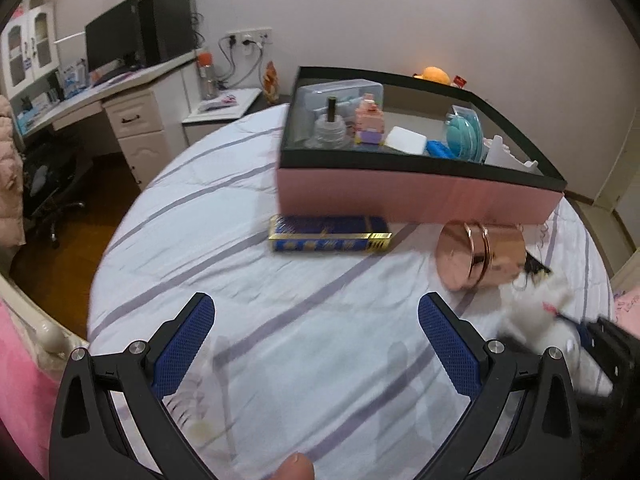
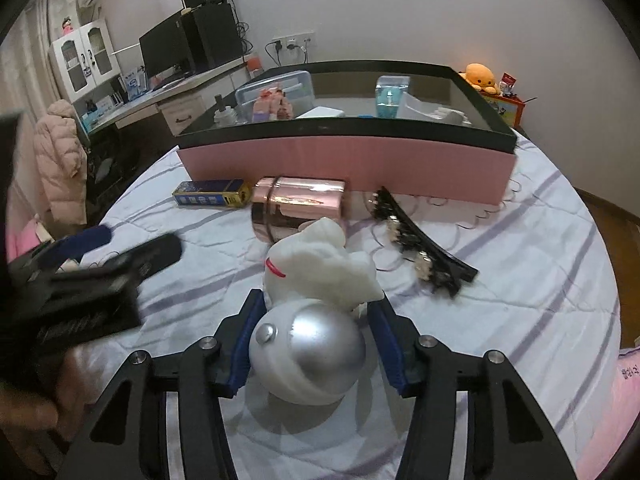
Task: Organize rigid objects
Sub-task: 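Grasp the blue box with the left gripper while the right grasps the white rabbit lamp, then release the blue box into the tray box while the right releases the rabbit lamp there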
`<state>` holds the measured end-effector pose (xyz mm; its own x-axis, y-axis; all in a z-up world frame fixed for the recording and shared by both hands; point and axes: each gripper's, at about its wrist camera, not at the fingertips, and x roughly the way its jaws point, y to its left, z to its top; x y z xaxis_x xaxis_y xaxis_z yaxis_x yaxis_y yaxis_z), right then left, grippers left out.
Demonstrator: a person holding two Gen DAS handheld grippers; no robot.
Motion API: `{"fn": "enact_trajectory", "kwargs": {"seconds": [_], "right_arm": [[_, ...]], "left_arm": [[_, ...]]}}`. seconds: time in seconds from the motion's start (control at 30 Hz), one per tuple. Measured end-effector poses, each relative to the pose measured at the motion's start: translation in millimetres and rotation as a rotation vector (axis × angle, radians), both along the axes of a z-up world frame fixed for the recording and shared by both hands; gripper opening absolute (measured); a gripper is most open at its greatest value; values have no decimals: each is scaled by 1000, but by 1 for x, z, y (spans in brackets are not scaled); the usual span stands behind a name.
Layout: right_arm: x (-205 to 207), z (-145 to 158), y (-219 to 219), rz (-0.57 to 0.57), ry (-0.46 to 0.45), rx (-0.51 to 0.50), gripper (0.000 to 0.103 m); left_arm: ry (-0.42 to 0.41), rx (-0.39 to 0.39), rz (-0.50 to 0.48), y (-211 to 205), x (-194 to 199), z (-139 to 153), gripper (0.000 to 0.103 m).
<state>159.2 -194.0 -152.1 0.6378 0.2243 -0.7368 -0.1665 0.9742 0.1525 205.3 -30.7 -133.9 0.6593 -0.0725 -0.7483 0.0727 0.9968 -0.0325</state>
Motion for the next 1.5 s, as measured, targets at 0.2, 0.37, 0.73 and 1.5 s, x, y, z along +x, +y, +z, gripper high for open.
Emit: {"fn": "enact_trajectory", "kwargs": {"seconds": [0.2, 0.37, 0.73, 1.5], "right_arm": [[2, -2, -5, 5, 1, 18, 54], [4, -3, -6, 9, 2, 27, 54], [-3, 11, -14, -1, -23, 54, 54], [121, 133, -58, -38, -166, 42, 54]], "left_arm": [[32, 31, 18, -10, 37, -11, 103], [97, 19, 21, -10, 70, -22, 102], [30, -44, 9, 1, 37, -13, 83], [-227, -68, -81, -19, 82, 121, 83]]}}
